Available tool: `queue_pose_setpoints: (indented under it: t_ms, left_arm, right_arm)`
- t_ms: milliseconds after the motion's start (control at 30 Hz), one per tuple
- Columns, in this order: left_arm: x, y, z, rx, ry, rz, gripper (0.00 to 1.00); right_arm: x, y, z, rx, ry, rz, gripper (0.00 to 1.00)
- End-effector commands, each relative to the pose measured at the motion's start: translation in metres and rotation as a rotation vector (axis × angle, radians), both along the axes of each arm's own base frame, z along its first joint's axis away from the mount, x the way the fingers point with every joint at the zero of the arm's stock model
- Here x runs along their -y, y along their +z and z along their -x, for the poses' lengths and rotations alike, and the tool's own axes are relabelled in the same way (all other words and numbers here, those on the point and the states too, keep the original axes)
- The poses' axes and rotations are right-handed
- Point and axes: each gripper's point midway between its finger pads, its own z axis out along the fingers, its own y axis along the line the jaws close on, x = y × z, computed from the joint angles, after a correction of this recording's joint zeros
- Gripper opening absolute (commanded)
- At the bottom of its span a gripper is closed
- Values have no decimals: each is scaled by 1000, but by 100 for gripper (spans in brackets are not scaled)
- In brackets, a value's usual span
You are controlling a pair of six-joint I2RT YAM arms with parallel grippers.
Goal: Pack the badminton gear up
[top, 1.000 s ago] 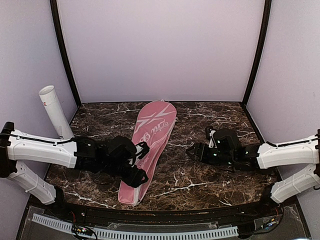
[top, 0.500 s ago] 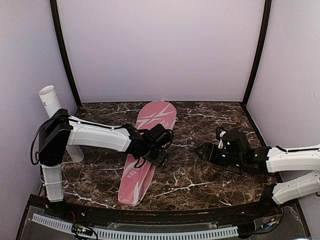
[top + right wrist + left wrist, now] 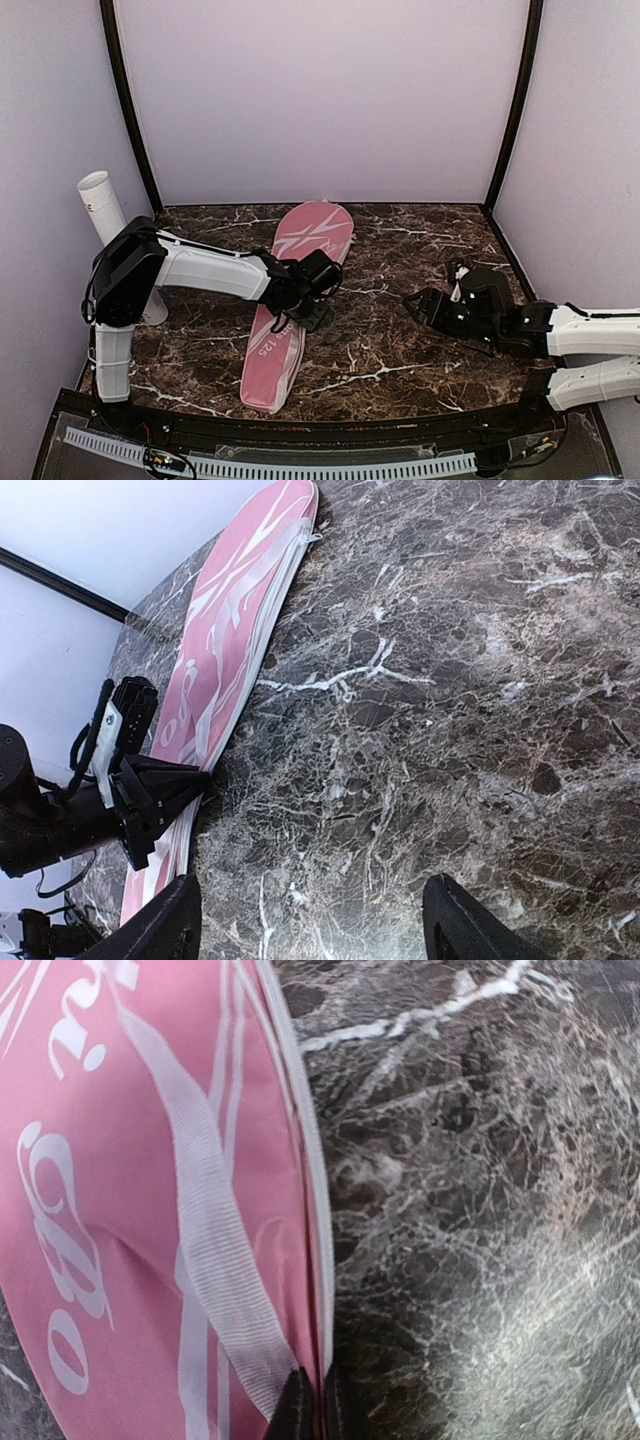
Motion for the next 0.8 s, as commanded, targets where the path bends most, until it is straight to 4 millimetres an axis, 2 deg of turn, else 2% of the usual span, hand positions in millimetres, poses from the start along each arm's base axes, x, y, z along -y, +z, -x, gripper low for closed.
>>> queue_pose_setpoints:
  t_ms: [0, 133, 233, 433, 500, 767]
  left_arm:
    - [-1, 4, 10, -36, -35, 43, 0]
    - [17, 30, 28, -41, -155, 212, 0]
    - [27, 59, 50, -53, -269, 353, 0]
    - [23, 91, 83, -86, -403, 453, 0]
    - [19, 98, 93, -102, -433, 474, 0]
    - [2, 124, 129, -158, -517, 542, 0]
  right_arm:
    - [11, -1, -3, 24, -36, 27, 76]
    - [25, -4, -6, 59, -61, 89, 81]
    - [35, -5, -10, 86, -59, 85, 84]
    - [48, 3, -20, 110, -18, -7, 80]
    - [46, 8, -22, 125, 22, -12, 77]
    - [15, 28, -29, 189, 260, 82, 66]
